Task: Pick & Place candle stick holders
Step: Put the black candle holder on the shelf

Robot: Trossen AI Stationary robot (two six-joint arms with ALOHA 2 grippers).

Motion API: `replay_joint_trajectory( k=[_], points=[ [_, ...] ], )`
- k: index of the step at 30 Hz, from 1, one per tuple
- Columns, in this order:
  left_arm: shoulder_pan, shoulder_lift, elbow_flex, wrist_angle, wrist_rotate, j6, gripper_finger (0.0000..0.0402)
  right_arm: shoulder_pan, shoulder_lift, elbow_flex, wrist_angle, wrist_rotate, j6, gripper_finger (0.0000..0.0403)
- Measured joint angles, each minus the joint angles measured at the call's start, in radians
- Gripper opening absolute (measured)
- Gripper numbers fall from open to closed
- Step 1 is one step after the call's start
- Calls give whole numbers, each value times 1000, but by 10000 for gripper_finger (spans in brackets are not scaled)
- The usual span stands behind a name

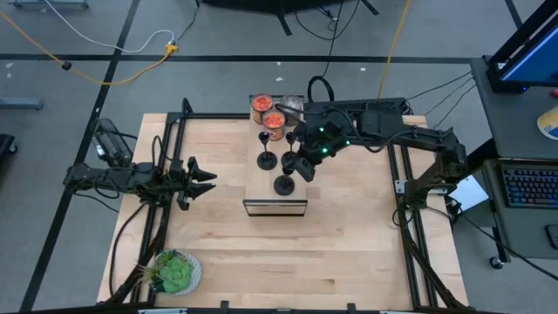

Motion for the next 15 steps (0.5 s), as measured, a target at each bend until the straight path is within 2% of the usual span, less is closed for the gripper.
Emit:
replay_joint_trajectory(
  k=[15],
  points=[
    [0, 0, 0, 0, 0, 0, 175, -3, 16, 0, 73, -12, -18, 18]
  ],
)
